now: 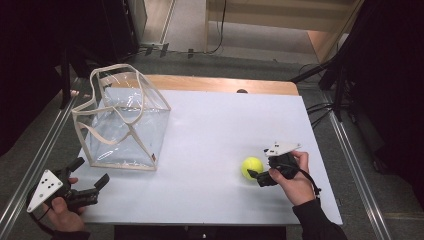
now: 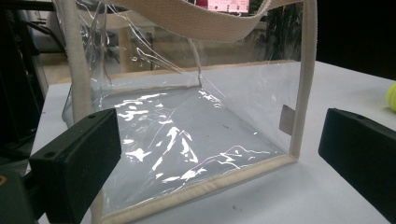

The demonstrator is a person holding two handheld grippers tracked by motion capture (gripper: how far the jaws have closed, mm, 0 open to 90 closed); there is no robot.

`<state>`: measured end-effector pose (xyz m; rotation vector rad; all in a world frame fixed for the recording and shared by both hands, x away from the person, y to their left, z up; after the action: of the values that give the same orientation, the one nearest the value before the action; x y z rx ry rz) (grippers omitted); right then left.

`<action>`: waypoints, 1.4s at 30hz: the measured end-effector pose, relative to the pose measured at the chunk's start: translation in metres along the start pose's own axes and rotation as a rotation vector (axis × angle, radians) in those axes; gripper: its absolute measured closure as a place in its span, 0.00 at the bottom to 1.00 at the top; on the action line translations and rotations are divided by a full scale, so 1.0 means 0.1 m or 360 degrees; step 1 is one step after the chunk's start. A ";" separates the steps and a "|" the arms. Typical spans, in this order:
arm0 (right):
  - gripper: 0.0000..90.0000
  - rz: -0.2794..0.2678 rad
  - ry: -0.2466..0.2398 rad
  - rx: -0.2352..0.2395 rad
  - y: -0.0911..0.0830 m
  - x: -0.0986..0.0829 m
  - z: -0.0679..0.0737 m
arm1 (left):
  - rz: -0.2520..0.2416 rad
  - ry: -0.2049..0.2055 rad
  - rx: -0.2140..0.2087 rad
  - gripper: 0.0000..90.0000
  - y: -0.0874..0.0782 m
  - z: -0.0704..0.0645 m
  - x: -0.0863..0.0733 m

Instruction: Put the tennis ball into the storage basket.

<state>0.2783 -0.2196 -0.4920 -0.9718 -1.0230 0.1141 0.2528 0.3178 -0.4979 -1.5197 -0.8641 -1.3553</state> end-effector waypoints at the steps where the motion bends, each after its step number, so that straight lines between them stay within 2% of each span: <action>1: 0.09 0.0016 -0.0006 0.0000 0.02 0.00 0.00 | 0.0000 0.0001 0.0000 0.00 0.00 0.00 0.00; 5: 0.09 0.0086 -0.0005 0.0022 0.09 0.00 0.00 | 0.0003 0.0001 -0.0001 0.00 0.00 0.00 0.00; 12: 0.09 0.0163 -0.0012 0.0024 0.20 0.00 0.01 | 0.0004 0.0005 -0.0001 0.00 0.00 0.00 0.00; 22: 0.10 0.0326 -0.0003 0.0032 0.32 -0.02 0.01 | 0.0010 0.0008 0.0000 0.00 0.01 -0.01 0.00; 24: 0.13 0.0341 0.0002 0.0032 0.33 -0.02 0.02 | 0.0015 0.0009 0.0002 0.00 0.00 0.00 0.00; 30: 0.14 0.0397 0.0022 0.0049 0.37 -0.02 0.02 | 0.0008 0.0005 -0.0002 0.00 0.01 0.00 0.00; 38: 0.26 0.0416 0.0031 0.0033 0.37 -0.01 -0.01 | 0.0010 0.0004 -0.0001 0.00 0.01 -0.01 0.00; 42: 0.26 0.0436 0.0017 0.0035 0.36 -0.01 -0.02 | 0.0013 0.0006 0.0000 0.00 0.01 -0.01 0.00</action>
<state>0.2909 -0.1999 -0.5190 -1.0874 -0.8727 0.3461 0.2530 0.3168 -0.4985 -1.5185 -0.8545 -1.3522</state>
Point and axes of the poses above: each handheld gripper's, and its own axes: y roughly forward along the jaws, x roughly out of its top, z roughly to its left, the point moved 4 cm from there along y, roughly forward along the jaws, and after that the axes turned 13 degrees about x, right-handed, at the moved point
